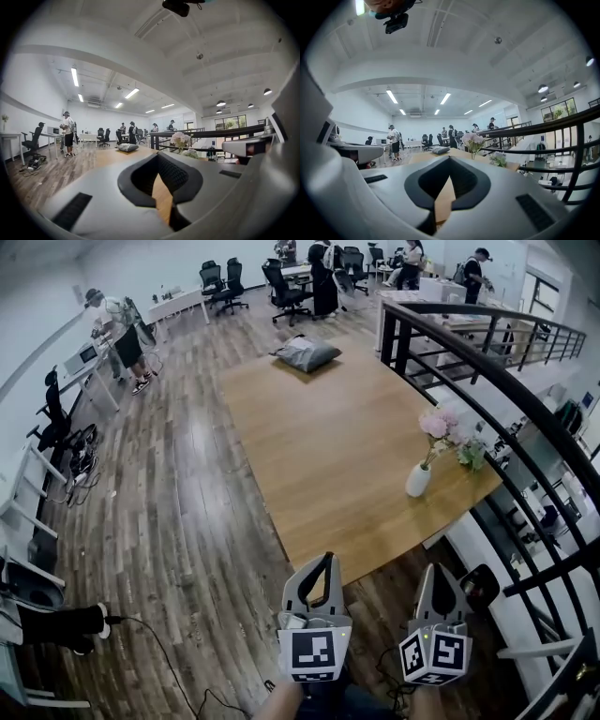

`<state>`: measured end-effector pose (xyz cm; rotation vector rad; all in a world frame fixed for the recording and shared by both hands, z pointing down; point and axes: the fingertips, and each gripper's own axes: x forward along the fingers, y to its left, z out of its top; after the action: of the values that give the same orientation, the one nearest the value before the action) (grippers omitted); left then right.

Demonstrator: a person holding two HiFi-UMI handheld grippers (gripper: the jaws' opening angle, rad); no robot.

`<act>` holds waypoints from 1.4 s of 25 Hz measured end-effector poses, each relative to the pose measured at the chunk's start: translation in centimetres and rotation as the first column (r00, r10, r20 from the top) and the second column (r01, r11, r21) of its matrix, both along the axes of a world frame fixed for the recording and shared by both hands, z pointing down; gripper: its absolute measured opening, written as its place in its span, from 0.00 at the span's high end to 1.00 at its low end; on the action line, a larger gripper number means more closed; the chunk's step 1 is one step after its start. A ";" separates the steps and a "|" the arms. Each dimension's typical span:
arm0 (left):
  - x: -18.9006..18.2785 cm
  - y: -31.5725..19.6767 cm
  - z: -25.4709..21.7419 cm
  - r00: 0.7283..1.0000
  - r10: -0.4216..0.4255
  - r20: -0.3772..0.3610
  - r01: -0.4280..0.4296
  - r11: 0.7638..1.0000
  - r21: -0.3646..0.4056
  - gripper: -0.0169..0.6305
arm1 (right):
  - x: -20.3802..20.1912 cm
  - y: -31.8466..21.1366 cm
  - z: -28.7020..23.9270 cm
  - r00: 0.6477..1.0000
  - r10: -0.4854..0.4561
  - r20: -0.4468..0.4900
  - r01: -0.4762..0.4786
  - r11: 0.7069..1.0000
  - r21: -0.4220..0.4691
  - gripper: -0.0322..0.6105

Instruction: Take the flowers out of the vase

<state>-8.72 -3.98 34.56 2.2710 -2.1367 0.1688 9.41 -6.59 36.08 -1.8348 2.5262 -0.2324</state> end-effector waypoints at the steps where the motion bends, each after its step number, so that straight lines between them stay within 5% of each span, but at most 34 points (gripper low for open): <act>1: 0.0 -0.3 0.2 1.000 -0.001 0.002 0.001 1.000 -0.004 0.91 | 0.0 -0.3 0.3 1.000 0.001 0.005 -0.001 1.000 -0.004 0.96; 35: -2.9 -19.3 4.6 0.985 0.164 -0.059 -0.169 0.981 -0.097 0.91 | -3.2 -17.4 4.1 0.986 0.163 -0.033 -0.165 0.981 -0.098 0.96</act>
<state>-11.60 -23.25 39.11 2.3674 -1.8677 0.2150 6.26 -23.99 40.22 -2.0819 2.4026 -0.3409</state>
